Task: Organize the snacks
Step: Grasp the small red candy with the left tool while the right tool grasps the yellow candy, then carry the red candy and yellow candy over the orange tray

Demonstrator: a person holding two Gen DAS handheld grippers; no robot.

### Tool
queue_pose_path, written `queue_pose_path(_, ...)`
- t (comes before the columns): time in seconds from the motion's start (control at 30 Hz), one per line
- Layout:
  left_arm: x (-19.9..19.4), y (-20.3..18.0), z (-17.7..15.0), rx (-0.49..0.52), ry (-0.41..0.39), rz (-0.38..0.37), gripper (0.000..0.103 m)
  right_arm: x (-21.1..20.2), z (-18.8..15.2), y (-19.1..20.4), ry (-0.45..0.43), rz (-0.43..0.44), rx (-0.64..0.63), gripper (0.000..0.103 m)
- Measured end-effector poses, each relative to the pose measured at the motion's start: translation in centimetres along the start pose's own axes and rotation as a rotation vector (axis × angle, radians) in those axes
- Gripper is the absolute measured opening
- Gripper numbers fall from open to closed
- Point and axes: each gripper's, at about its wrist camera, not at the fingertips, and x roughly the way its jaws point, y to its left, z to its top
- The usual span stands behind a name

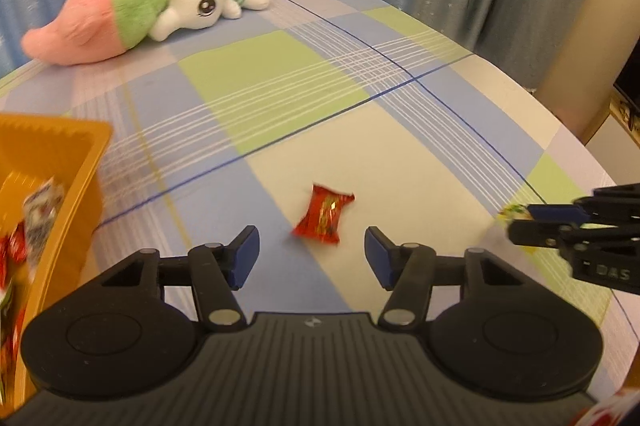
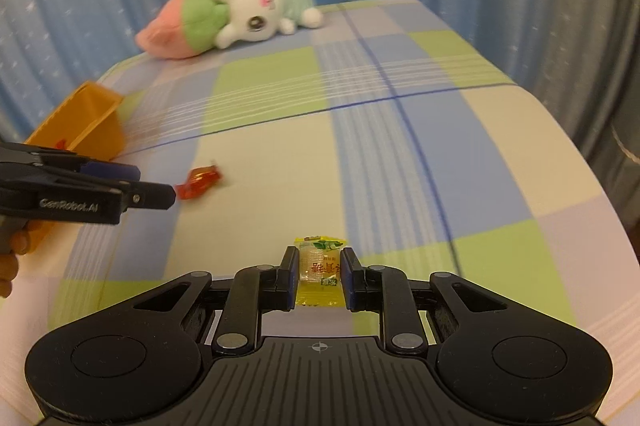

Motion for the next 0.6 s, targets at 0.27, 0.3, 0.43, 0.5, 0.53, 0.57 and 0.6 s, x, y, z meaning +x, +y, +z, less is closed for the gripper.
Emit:
queue_pose_path(0.27, 3.2, -0.2, 1.8, 0.061, 0.037, -0.015, 0.038, -0.8, -0.3, -1.8, -0.002, -0.032, 0.062, 0.022)
queue_pose_path(0.3, 3.5, -0.3, 1.9, 0.065, 0.042, -0.020, 0.035, -0.9, -0.3, -1.9, -0.001, -0.033, 0.064, 0.022)
queue_pose_path(0.43, 4.2, -0.4, 1.9, 0.061, 0.065, -0.039, 0.020, -1.1, -0.3, -2.1, 0.001, -0.038, 0.072, 0.022)
queue_pose_path(0.5, 4.1, -0.6, 1.8, 0.062, 0.062, -0.042, 0.019, -1.0, -0.2, -2.1, 0.003, -0.035, 0.073, 0.022)
queue_pose_path(0.53, 4.0, -0.6, 1.7, 0.061, 0.062, -0.044, 0.019, -1.0, -0.2, -2.0, 0.004, -0.033, 0.073, 0.022)
queue_pose_path(0.57, 4.0, -0.6, 1.6, 0.059, 0.063, -0.046, 0.019, -0.9, -0.1, -2.0, 0.004, -0.030, 0.072, 0.022)
queue_pose_path(0.6, 3.8, -0.7, 1.5, 0.055, 0.064, -0.046, 0.019, -0.9, -0.1, -1.9, 0.005, -0.026, 0.069, 0.022)
